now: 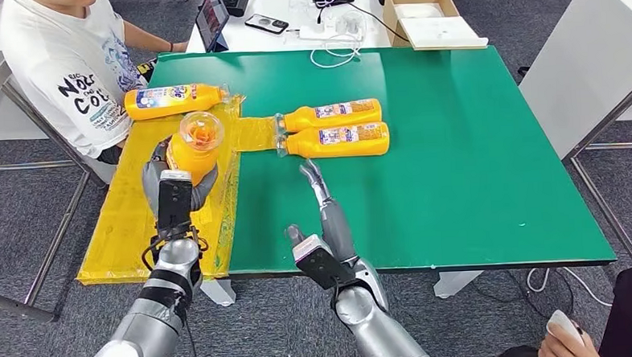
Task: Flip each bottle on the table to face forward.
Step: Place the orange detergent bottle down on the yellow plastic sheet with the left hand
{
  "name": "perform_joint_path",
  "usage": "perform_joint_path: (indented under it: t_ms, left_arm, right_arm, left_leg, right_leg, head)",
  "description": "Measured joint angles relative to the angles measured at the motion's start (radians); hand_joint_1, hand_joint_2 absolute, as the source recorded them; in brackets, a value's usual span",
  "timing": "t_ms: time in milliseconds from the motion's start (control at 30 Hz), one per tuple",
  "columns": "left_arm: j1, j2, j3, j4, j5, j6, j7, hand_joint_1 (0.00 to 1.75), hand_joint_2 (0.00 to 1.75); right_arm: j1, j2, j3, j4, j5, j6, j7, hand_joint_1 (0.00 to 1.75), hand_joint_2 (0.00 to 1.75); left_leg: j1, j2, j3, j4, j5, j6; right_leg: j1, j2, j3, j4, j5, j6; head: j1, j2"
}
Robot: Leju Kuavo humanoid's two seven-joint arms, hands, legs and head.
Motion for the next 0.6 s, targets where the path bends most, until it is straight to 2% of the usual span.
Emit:
perform_joint_path:
  t_ms: [133, 233, 367, 467, 600]
  left_arm:
    - [-0.028, 0.016, 0.030, 0.057, -0.060, 0.008, 0.001, 1.75, 1.75]
    - [-0.040, 0.018, 0.107, 0.087, -0.321, 0.008, 0.026, 1.75, 1.75]
    - [-0.065, 0.020, 0.253, 0.141, -0.721, 0.008, 0.124, 1.75, 1.75]
    - [-0.081, 0.033, 0.320, 0.203, -0.867, 0.008, 0.204, 1.75, 1.75]
    - [-0.090, 0.065, 0.340, 0.287, -1.020, 0.009, 0.316, 1.75, 1.75]
  right_arm:
    - [0.011, 0.000, 0.000, -0.046, -0.009, -0.015, -0.006, 0.00, 0.00]
    - [0.024, 0.000, 0.000, -0.086, -0.034, -0.064, -0.013, 0.00, 0.00]
    - [0.050, -0.001, -0.001, -0.182, -0.082, -0.149, -0.015, 0.00, 0.00]
    - [0.061, -0.005, -0.001, -0.253, -0.105, -0.202, -0.017, 0.00, 0.00]
    - [0.070, -0.016, -0.002, -0.320, -0.130, -0.225, -0.017, 0.00, 0.00]
  left_leg:
    - [0.000, 0.000, 0.000, 0.000, 0.000, 0.000]
    - [0.000, 0.000, 0.000, 0.000, 0.000, 0.000]
    - [0.000, 0.001, 0.000, 0.000, 0.000, 0.000]
    - [0.000, 0.001, 0.000, 0.000, 0.000, 0.000]
    - [0.000, 0.001, 0.000, 0.000, 0.000, 0.000]
  right_leg:
    - [0.000, 0.000, 0.000, 0.000, 0.000, 0.000]
    - [0.000, 0.000, 0.000, 0.000, 0.000, 0.000]
    - [0.000, 0.000, -0.001, 0.000, 0.000, 0.000]
    - [0.000, 0.000, -0.001, 0.000, 0.000, 0.000]
    - [0.000, 0.000, -0.001, 0.000, 0.000, 0.000]
  head:
    - [0.000, 0.000]
    - [0.000, 0.000]
    - [0.000, 0.000]
    - [0.000, 0.000]
    - [0.000, 0.000]
